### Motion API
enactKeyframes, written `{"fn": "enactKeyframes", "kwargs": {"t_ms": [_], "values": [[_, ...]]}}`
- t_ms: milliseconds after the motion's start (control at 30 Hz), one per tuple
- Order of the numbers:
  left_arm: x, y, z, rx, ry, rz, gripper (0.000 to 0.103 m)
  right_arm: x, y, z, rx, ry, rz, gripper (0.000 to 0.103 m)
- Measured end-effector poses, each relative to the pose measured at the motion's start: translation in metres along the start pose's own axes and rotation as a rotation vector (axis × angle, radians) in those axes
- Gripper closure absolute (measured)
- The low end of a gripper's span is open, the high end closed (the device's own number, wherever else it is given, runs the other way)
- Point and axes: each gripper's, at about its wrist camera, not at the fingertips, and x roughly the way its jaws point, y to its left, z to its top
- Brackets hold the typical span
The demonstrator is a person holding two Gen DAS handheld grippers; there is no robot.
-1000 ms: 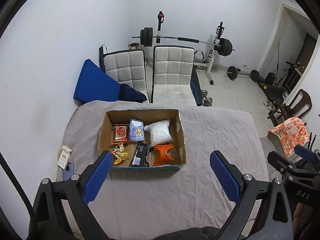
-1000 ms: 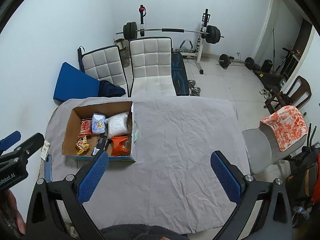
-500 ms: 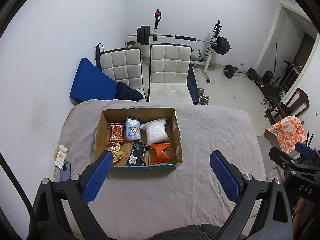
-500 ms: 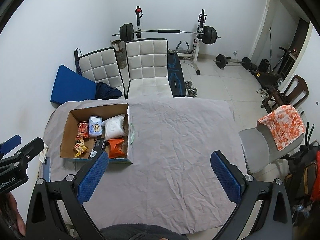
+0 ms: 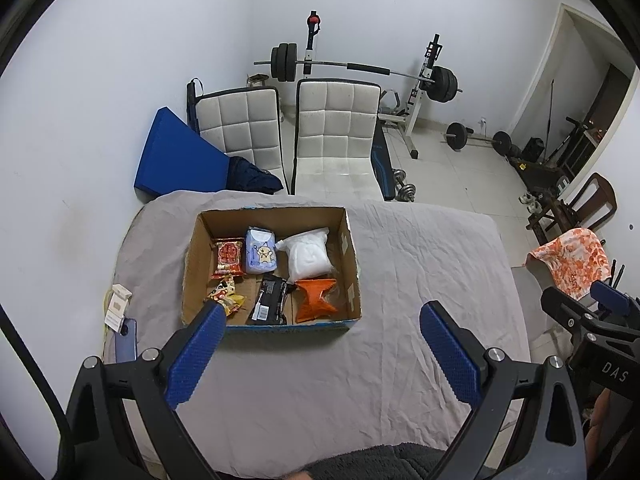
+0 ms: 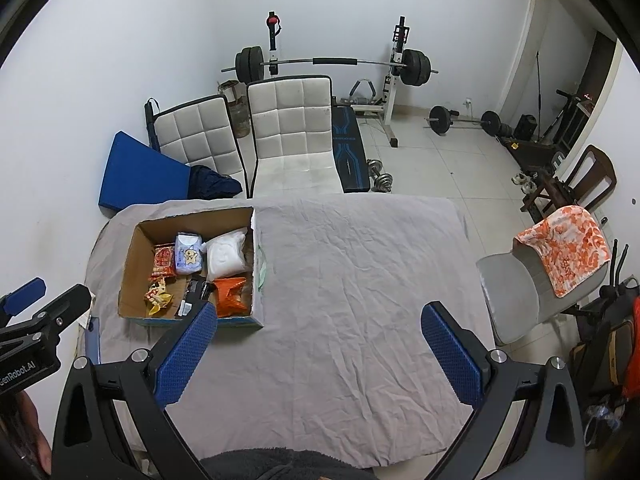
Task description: Organize snacks
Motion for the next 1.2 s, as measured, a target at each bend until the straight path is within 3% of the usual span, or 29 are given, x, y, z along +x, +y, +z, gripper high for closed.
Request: {"fn": "enactKeyframes", "kwargs": {"t_ms": [1200], "values": [[-0.0051,0.0008,-0.0068,-0.010,0.003,-0.013,0.003,-0.0052,-0.0068,-0.0061,0.023,0.002,-0.016,0.000]]}}
